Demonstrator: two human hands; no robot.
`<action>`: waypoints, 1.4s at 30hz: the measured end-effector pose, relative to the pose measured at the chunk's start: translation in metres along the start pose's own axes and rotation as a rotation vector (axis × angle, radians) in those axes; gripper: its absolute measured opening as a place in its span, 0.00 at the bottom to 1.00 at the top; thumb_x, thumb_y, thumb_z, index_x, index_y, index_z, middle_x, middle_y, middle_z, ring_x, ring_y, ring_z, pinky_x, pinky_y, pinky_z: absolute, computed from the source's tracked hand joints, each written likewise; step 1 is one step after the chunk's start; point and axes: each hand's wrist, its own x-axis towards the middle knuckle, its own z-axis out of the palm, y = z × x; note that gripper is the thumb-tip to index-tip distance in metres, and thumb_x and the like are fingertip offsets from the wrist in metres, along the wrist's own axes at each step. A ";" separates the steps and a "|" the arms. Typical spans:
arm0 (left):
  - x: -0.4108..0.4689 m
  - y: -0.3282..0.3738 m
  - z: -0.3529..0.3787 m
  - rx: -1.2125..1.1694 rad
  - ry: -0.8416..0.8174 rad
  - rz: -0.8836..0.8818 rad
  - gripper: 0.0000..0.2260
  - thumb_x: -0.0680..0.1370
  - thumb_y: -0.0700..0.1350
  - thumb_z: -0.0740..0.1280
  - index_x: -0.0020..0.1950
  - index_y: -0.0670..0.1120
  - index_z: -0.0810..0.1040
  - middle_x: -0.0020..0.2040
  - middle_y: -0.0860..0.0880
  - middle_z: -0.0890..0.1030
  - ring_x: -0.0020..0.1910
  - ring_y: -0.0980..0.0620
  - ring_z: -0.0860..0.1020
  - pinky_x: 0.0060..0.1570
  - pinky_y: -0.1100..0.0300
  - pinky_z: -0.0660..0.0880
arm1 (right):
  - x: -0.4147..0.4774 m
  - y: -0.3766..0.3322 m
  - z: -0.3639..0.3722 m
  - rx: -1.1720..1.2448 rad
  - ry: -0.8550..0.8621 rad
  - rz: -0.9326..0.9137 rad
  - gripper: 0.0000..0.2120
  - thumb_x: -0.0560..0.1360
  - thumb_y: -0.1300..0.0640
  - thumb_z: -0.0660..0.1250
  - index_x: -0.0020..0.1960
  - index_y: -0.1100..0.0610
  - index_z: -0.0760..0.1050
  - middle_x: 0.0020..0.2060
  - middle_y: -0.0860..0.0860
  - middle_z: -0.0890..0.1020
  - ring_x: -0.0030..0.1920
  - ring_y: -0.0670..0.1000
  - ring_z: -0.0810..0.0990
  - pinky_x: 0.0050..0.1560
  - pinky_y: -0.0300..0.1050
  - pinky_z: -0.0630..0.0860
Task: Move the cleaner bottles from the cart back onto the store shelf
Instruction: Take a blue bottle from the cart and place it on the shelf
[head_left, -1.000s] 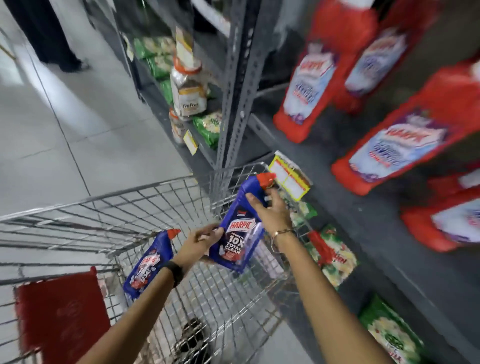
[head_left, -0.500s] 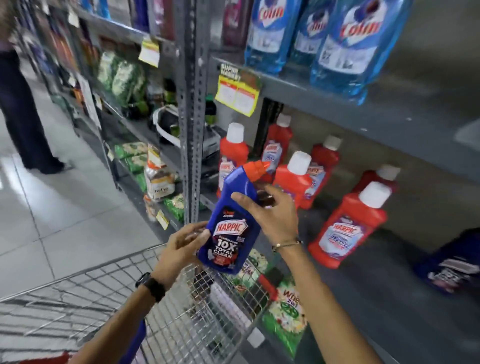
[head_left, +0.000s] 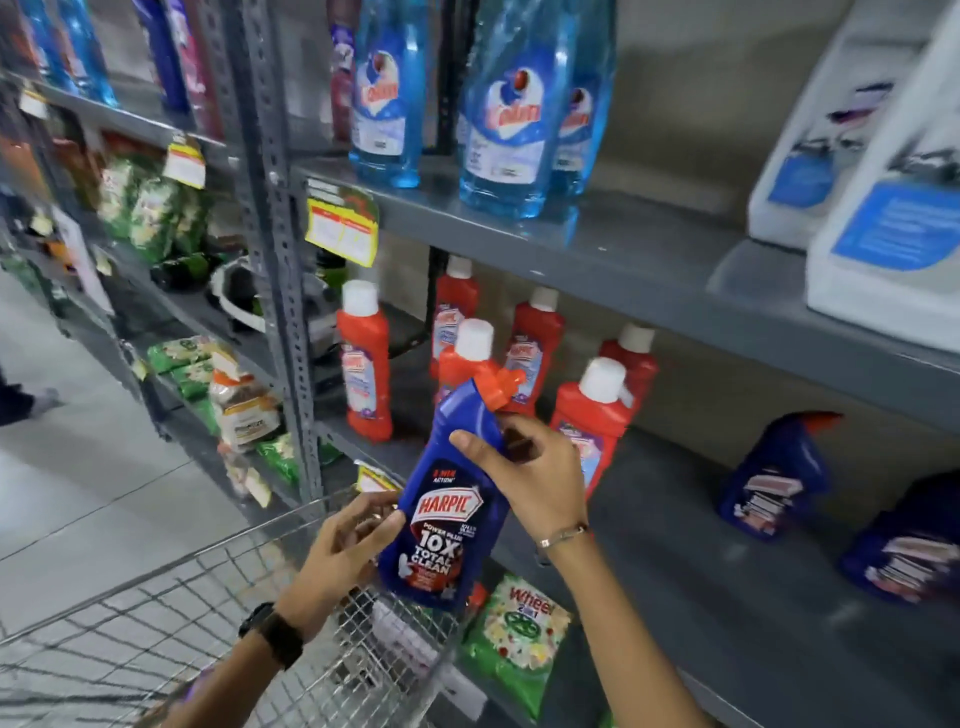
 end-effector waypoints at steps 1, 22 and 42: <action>0.001 -0.004 0.014 0.003 -0.029 -0.020 0.07 0.74 0.43 0.63 0.49 0.50 0.77 0.42 0.54 0.86 0.40 0.52 0.84 0.30 0.61 0.80 | -0.006 0.008 -0.016 -0.010 0.032 0.018 0.23 0.59 0.30 0.68 0.39 0.49 0.79 0.34 0.44 0.84 0.35 0.42 0.79 0.36 0.44 0.76; -0.003 -0.117 0.424 0.268 -0.684 -0.067 0.13 0.79 0.44 0.59 0.64 0.52 0.70 0.61 0.40 0.70 0.62 0.44 0.72 0.65 0.45 0.69 | -0.162 0.161 -0.343 -0.392 0.589 0.294 0.17 0.63 0.55 0.76 0.49 0.61 0.80 0.45 0.53 0.80 0.47 0.53 0.81 0.49 0.42 0.75; 0.024 -0.085 0.243 -0.119 -0.349 -0.068 0.19 0.75 0.26 0.56 0.54 0.48 0.74 0.46 0.50 0.79 0.44 0.60 0.79 0.45 0.62 0.75 | -0.122 0.113 -0.170 -0.335 0.923 -0.029 0.16 0.73 0.57 0.65 0.55 0.68 0.74 0.56 0.69 0.74 0.58 0.55 0.71 0.64 0.33 0.62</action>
